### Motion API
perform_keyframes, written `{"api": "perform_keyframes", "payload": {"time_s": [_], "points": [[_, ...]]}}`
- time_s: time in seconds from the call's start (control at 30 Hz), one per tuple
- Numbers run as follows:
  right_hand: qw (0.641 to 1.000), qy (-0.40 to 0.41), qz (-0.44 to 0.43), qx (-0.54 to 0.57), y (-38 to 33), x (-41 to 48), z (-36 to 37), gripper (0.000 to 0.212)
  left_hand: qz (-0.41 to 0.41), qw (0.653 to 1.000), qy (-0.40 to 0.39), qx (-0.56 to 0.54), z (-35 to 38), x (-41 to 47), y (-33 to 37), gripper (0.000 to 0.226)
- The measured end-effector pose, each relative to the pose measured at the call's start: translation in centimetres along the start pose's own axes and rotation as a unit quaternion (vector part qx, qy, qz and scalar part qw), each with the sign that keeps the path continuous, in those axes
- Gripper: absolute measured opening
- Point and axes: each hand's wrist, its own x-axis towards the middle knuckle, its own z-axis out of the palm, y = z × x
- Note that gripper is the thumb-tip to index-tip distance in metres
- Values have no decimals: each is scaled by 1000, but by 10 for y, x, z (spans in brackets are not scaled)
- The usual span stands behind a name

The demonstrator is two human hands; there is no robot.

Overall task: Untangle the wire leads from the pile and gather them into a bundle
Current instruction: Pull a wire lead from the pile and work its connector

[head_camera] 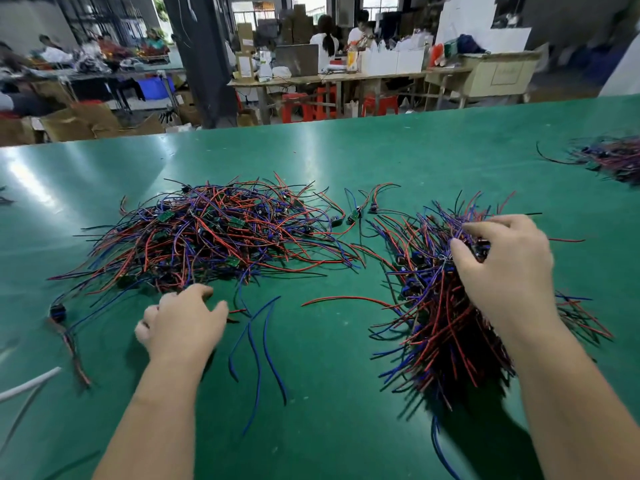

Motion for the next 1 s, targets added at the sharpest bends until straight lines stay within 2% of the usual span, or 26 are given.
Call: {"api": "perform_keyframes", "payload": {"time_s": [0.07, 0.13, 0.2, 0.27, 0.33, 0.4, 0.47, 0.5, 0.53, 0.6, 0.63, 0.7, 0.77, 0.83, 0.93, 1.0], "points": [[998, 18, -41, 48, -11, -7, 2, 26, 9, 997, 55, -51, -2, 1, 2, 24], [990, 9, -97, 97, -22, -16, 6, 21, 2, 987, 69, -147, -4, 0, 5, 22], [980, 2, -148, 135, -31, -26, 11, 16, -3, 962, 71, -265, -8, -4, 9, 20], [971, -6, -180, 154, -38, -34, 16, 15, 25, 934, 122, -335, -12, -10, 14, 16], [966, -33, -191, 174, -42, -39, 18, 15, 82, 903, 192, -376, -18, -19, 23, 21], [961, -60, -187, 195, -42, -41, 20, 13, 163, 855, 229, -436, -24, -32, 32, 24], [953, -96, -122, 258, -44, -42, 18, 10, 269, 816, 240, -453, -27, -47, 40, 23], [936, -131, -53, 322, -46, -41, 17, 15, 328, 803, 241, -435, -26, -55, 44, 23], [896, -175, 31, 407, -49, -39, 16, 22, 387, 790, 238, -412, -24, -64, 49, 23], [766, -275, 184, 551, -55, -35, 14, 38, 489, 761, 211, -370, -18, -83, 58, 23], [707, -323, 235, 584, -56, -33, 13, 45, 530, 748, 188, -352, -15, -92, 63, 23], [621, -394, 287, 614, -55, -30, 10, 50, 593, 729, 128, -316, -9, -106, 71, 24], [565, -437, 288, 638, -52, -30, 7, 45, 628, 717, 72, -293, -3, -114, 75, 24], [556, -455, 249, 650, -50, -33, 8, 43, 640, 719, 27, -268, 0, -117, 76, 21], [603, -419, 202, 648, -46, -38, 17, 32, 635, 732, -34, -245, 3, -116, 74, 18], [626, -392, 179, 651, -47, -39, 21, 34, 611, 749, -79, -244, 5, -114, 71, 20]]}}
